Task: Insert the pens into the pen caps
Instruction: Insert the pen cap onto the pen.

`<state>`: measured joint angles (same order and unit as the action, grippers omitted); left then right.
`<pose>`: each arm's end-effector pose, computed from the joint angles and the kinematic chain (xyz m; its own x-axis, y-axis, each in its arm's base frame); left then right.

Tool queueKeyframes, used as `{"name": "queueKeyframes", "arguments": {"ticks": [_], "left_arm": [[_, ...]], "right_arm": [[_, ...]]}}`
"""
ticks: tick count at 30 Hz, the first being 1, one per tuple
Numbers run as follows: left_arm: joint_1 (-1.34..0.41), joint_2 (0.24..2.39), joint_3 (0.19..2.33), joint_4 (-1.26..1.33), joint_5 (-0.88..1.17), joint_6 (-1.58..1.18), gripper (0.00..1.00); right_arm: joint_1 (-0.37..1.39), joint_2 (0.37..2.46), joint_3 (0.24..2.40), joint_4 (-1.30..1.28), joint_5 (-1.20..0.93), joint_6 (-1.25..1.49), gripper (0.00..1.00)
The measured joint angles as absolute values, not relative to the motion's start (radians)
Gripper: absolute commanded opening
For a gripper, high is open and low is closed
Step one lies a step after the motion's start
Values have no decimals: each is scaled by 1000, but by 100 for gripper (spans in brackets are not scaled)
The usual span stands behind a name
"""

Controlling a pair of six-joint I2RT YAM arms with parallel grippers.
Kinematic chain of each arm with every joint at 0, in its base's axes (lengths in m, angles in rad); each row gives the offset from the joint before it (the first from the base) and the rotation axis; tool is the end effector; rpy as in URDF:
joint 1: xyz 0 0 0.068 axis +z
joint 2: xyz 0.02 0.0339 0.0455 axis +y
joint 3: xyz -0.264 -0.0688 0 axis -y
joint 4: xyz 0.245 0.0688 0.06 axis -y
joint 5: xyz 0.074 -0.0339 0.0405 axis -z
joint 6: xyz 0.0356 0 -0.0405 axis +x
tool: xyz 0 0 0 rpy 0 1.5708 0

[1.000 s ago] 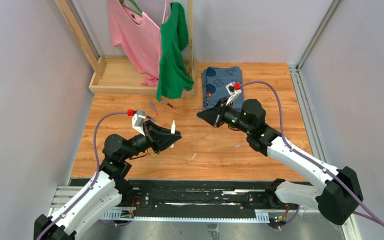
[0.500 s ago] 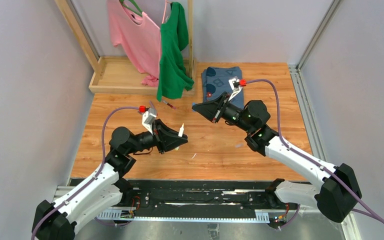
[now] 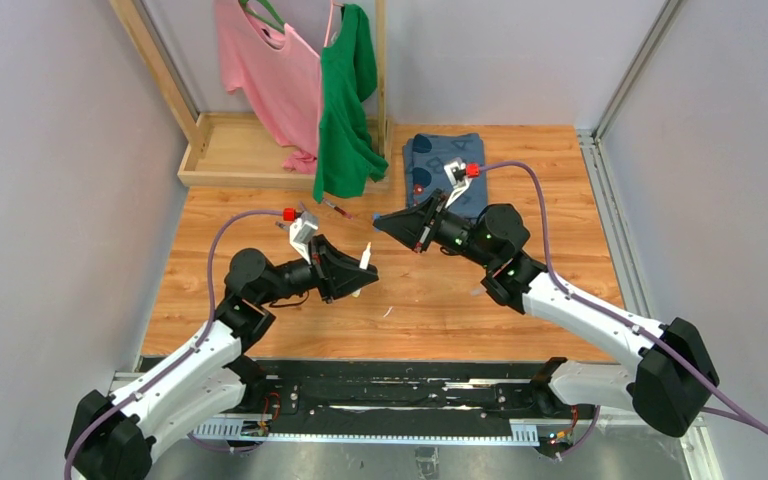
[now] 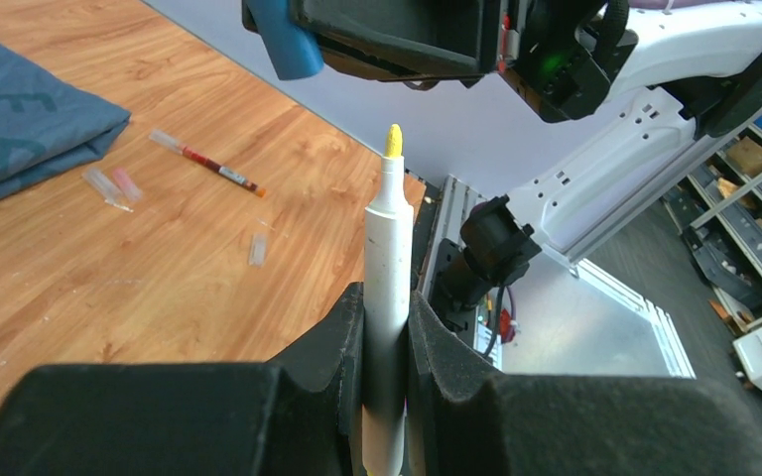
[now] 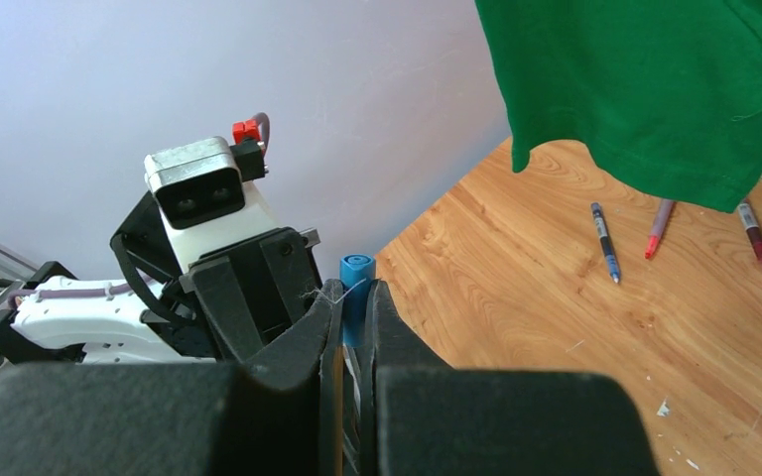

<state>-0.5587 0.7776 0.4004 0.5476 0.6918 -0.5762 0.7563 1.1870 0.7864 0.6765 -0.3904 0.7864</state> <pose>0.1420 -0.1156 0.2815 -0.3923 -0.2496 -0.8853 0.8677 0.2191 -0.4462 0.1893 0.1972 0.3471 -0.4977 0.4303 -0.7531 -0.7767 0.1653 0.6078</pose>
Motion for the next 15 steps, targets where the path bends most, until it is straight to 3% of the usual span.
{"name": "queueKeyframes", "arguments": {"ticks": [15], "left_arm": [[-559, 790, 431, 492, 646, -549, 0]], "right_arm": [[785, 1208, 797, 684, -390, 786, 1]]}}
